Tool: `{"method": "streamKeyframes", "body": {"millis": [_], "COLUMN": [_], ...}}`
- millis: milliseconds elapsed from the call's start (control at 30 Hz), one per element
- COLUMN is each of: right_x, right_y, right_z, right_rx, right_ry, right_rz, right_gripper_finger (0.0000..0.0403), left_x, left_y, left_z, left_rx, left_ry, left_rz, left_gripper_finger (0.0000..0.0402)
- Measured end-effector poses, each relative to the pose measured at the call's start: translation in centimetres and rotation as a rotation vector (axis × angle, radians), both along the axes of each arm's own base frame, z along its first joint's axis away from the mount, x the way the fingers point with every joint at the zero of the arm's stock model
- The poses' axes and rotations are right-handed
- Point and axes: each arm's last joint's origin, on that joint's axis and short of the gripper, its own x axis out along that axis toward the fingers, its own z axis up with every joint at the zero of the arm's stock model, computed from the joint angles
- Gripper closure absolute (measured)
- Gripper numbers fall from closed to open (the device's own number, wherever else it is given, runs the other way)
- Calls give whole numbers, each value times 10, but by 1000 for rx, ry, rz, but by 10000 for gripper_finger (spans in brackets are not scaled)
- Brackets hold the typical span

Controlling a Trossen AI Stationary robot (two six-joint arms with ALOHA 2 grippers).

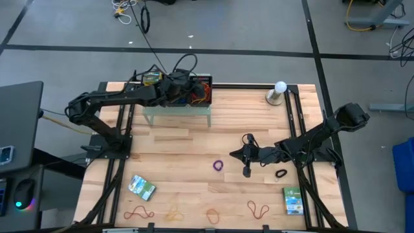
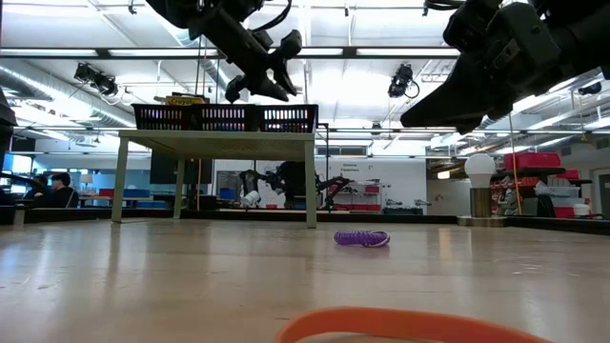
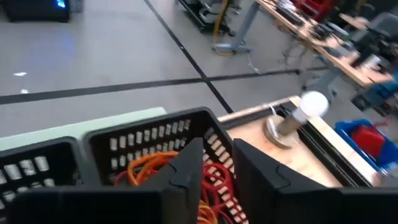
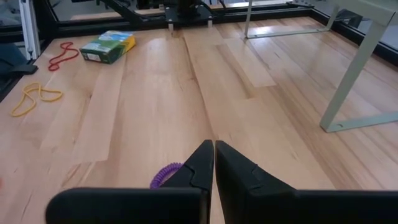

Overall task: Pick & Place Office Desk Supplies
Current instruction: Put the red rubber band into the right black bin on the shelf, then put the crayon box into the left black bin on the shelf

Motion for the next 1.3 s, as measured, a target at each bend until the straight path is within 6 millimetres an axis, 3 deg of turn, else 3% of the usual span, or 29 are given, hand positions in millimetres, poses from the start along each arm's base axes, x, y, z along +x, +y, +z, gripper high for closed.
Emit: {"method": "streamKeyframes", "body": {"millis": [267, 433, 567, 700, 833, 1100, 1300], "right_x": [0, 0, 0, 0, 0, 0, -4], "right_y": [0, 0, 0, 0, 0, 0, -1], "right_z": [1, 1, 1, 1, 1, 0, -8], "right_rx": [2, 3, 4, 4, 4, 10, -7], "right_ry": [-10, -10, -11, -12, -12, -6, 87], "right_rz": [1, 1, 0, 0, 0, -24, -12], "right_gripper_finger": [378, 378, 378, 378, 378, 378, 378], "left_x": [-11, -11, -6, -7, -19, -57, -62], "left_y": [-16, -62, -108, -148, -173, -181, -178], "left_z": [21, 20, 0, -27, -57, -127, -145], "left_rx": [123, 281, 346, 375, 392, 378, 433], "left_ry": [77, 299, 313, 186, 67, -99, -191], "left_rz": [-264, -480, -715, -871, -897, -728, -681], "left_gripper_finger": [281, 332, 390, 394, 394, 392, 392]}}
